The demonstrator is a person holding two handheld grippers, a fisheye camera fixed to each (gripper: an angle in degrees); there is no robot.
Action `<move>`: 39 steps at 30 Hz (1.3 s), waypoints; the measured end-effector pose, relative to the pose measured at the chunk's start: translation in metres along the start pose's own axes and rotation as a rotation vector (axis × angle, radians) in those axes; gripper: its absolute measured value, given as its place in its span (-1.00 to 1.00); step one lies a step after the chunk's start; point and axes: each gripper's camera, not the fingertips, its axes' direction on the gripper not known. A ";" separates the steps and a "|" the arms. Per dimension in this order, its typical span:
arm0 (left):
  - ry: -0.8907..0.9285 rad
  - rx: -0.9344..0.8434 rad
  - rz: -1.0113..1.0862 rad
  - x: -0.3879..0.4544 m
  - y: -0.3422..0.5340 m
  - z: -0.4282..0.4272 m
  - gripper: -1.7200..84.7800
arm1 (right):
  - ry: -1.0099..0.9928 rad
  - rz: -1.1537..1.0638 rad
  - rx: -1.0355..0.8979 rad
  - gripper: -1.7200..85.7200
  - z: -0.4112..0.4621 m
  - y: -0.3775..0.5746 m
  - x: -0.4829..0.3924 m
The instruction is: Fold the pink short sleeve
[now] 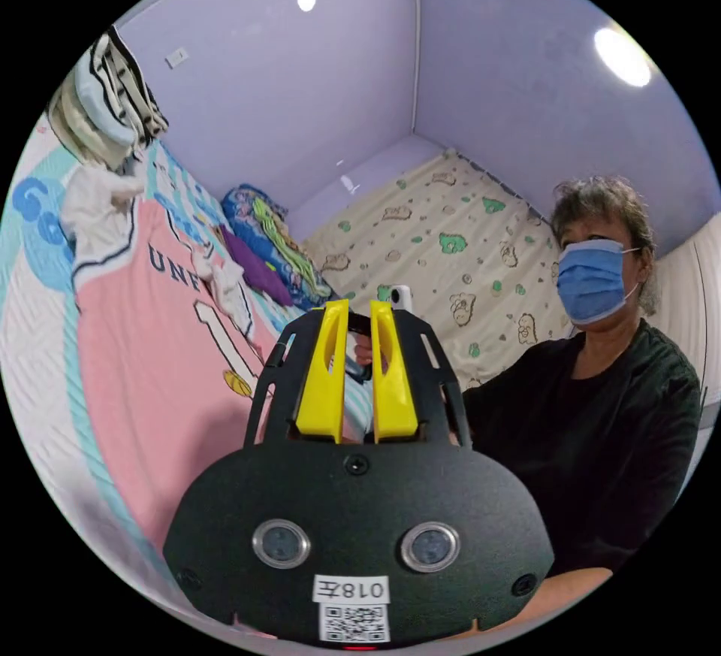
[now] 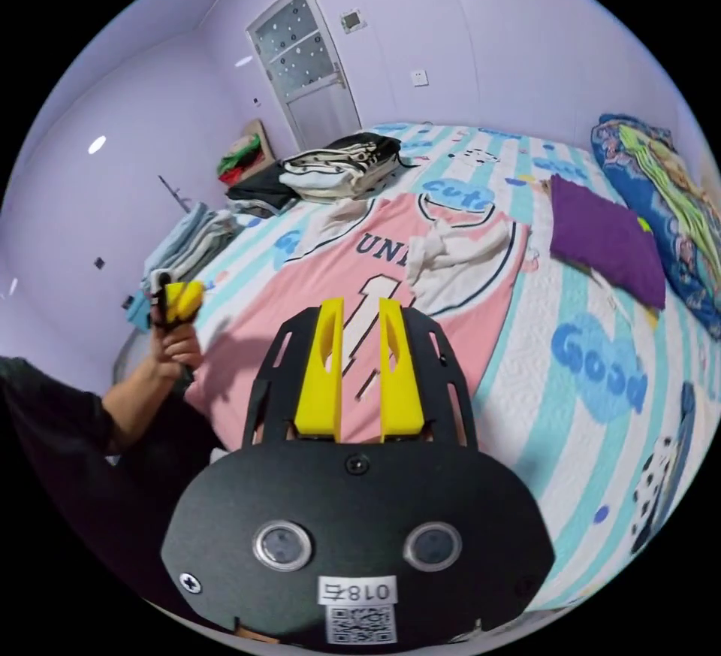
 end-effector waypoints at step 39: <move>-0.610 -0.362 0.019 -0.098 -0.209 0.264 -0.75 | 0.154 -0.331 0.146 -0.84 0.120 -0.001 -0.071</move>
